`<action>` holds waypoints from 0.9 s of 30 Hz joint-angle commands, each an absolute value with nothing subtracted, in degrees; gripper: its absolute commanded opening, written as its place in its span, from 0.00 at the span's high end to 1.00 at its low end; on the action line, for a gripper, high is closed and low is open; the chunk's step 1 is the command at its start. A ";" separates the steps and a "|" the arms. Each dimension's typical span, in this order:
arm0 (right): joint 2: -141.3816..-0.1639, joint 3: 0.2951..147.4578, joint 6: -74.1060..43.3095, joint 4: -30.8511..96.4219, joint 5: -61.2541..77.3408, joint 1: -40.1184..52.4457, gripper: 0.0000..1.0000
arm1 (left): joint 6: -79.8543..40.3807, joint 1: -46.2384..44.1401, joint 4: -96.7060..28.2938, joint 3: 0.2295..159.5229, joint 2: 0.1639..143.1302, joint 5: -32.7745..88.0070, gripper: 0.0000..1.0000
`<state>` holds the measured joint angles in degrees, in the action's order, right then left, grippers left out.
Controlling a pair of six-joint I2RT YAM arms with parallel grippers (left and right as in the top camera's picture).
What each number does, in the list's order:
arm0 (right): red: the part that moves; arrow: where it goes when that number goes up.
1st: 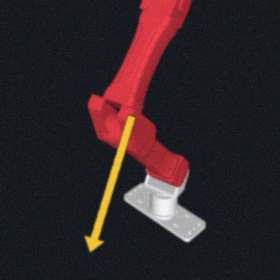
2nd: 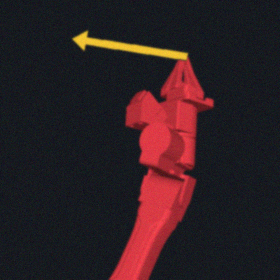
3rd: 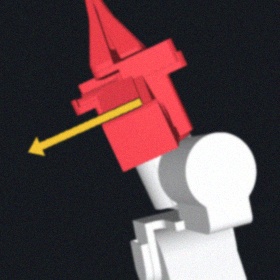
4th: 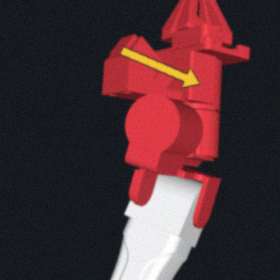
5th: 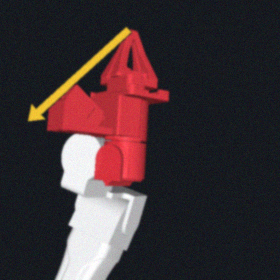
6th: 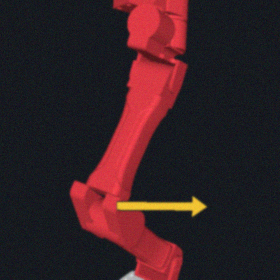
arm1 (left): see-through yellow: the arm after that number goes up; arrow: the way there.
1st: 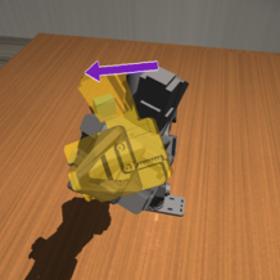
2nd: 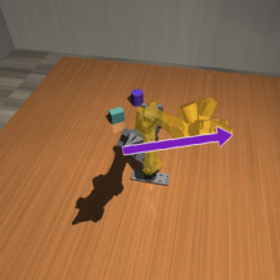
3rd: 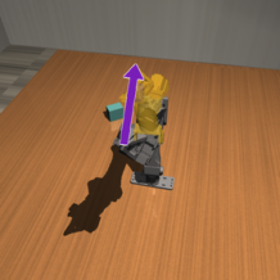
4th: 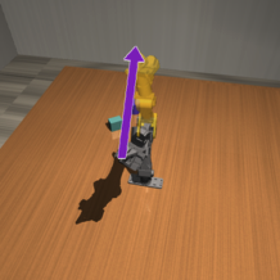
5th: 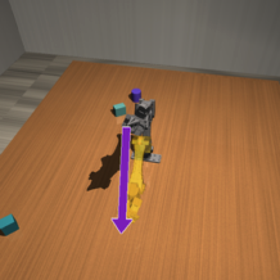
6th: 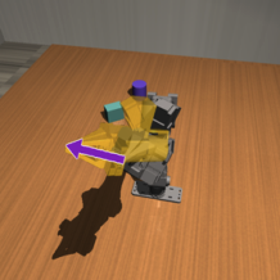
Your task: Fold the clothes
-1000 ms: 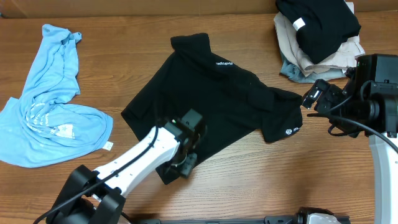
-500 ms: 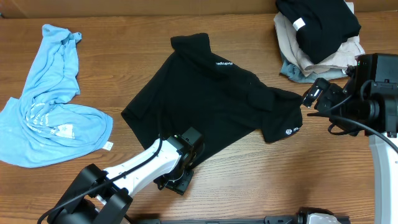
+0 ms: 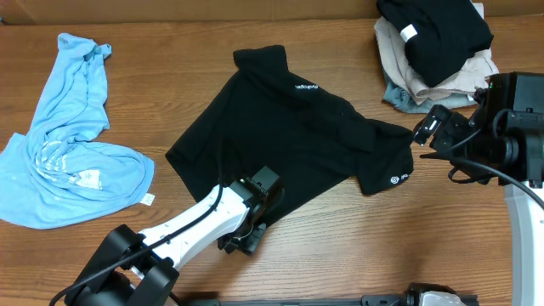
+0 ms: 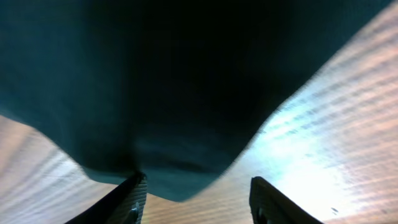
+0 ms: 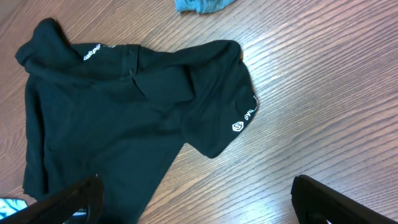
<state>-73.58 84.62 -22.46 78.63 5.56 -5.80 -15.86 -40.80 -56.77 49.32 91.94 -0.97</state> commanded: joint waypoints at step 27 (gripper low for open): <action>-73.80 84.42 -22.04 77.54 5.63 -5.76 0.00 | -12.38 -41.30 -45.23 43.09 92.60 -3.57 0.50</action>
<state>-73.58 84.62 -22.41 77.97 5.58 -5.80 -13.45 -40.91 -46.81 45.60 91.96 -3.92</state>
